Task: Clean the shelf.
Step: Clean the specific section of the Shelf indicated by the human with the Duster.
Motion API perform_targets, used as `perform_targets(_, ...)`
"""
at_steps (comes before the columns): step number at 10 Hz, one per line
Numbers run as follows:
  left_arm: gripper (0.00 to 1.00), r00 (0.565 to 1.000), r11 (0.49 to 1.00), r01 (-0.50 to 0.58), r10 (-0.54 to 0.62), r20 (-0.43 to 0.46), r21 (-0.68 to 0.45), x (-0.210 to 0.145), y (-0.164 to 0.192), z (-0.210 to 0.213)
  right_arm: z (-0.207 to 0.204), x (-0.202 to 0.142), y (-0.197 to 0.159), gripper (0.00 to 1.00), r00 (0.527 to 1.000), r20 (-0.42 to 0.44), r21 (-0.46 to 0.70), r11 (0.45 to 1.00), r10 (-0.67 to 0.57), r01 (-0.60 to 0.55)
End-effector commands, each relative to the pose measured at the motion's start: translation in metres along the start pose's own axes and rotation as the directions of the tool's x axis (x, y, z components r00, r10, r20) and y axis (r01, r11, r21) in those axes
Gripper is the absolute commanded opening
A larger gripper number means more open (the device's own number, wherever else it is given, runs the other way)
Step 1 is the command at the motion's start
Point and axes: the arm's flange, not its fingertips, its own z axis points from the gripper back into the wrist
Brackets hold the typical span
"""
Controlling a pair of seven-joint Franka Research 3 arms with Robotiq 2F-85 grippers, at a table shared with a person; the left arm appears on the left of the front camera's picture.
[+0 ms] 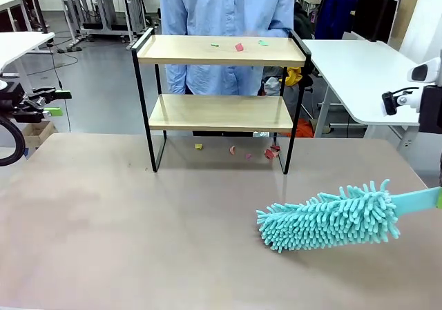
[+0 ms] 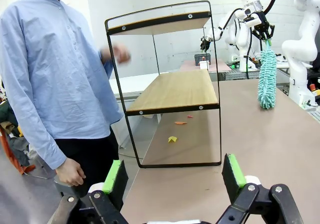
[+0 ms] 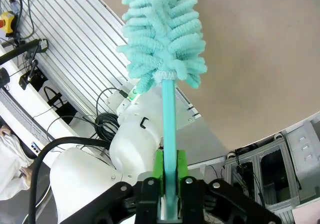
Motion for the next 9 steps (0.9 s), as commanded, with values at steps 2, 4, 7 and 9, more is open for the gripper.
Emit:
perform_targets(2, 1.00, 1.000, 1.000, 0.004, -0.004, 0.000, -0.001, 0.0037, -0.0004, -0.0010, 0.0040, -0.0017, 0.0016, 0.13, 1.000, 0.011, 0.015, 1.000, -0.004, 0.004)
perform_targets(4, 1.00, 1.000, 1.000, 0.004, -0.004, 0.000, -0.001, 0.0037, -0.0004, -0.0010, 0.0040, -0.0017, 0.0016, 0.13, 1.000, 0.011, 0.015, 1.000, -0.004, 0.004)
perform_targets(7, 1.00, 1.000, 1.000, 0.004, -0.004, 0.000, -0.001, 0.0037, -0.0004, -0.0010, 0.0040, -0.0017, 0.0016, 0.13, 1.000, 0.011, 0.015, 1.000, -0.004, 0.004)
perform_targets(9, 1.00, 1.000, 1.000, 0.004, -0.004, 0.000, -0.001, 0.0037, -0.0004, -0.0010, 0.0040, -0.0017, 0.0016, 0.13, 1.000, 0.011, 0.015, 1.000, -0.004, 0.004)
